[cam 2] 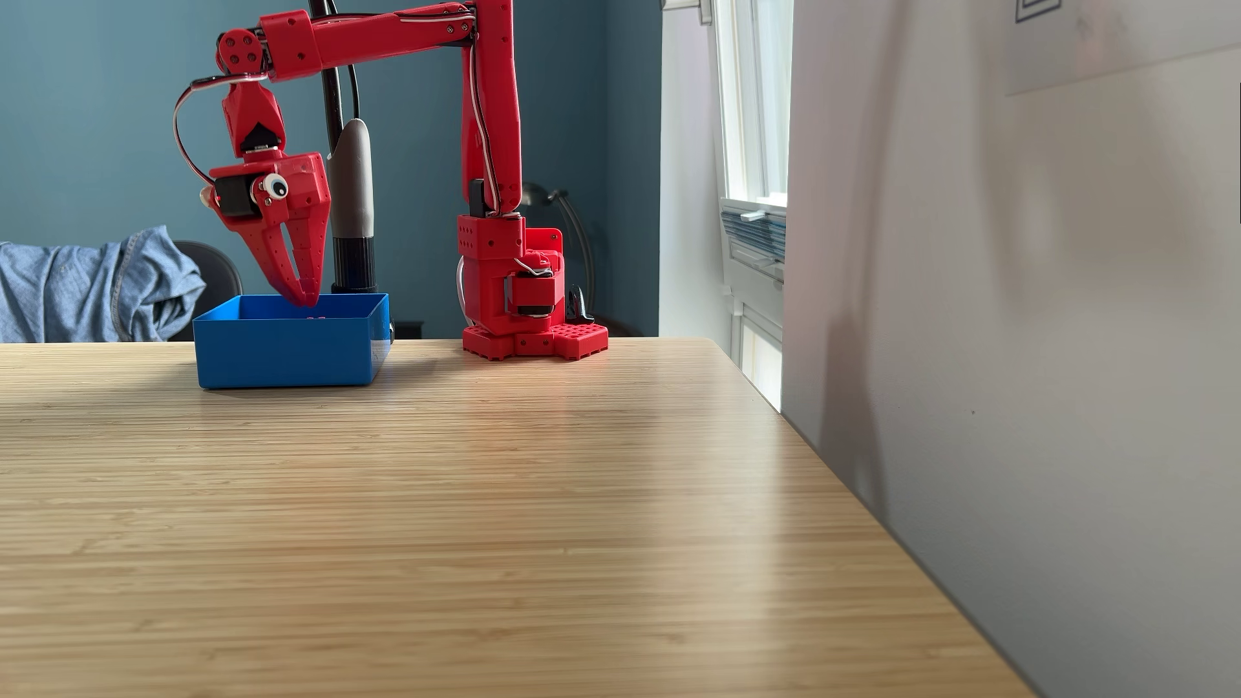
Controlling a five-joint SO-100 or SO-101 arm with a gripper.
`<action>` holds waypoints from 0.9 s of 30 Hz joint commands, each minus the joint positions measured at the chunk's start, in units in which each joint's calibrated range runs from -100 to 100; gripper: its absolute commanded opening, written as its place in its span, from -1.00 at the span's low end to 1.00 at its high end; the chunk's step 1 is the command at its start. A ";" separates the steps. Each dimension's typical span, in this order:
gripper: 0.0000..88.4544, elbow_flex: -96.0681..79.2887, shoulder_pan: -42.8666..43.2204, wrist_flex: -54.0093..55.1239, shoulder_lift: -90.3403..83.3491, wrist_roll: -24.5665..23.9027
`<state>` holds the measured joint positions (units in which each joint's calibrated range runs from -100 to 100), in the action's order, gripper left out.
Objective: Put the red lego brick in blue bin
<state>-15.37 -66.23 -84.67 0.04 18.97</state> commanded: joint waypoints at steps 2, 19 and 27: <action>-1.00 7.93 4.10 -5.10 -4.93 -3.08; -1.00 14.46 32.66 -7.05 -4.93 -17.44; -1.00 15.19 47.23 -6.72 -4.93 -21.59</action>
<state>-4.28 -24.70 -90.99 -0.04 -1.00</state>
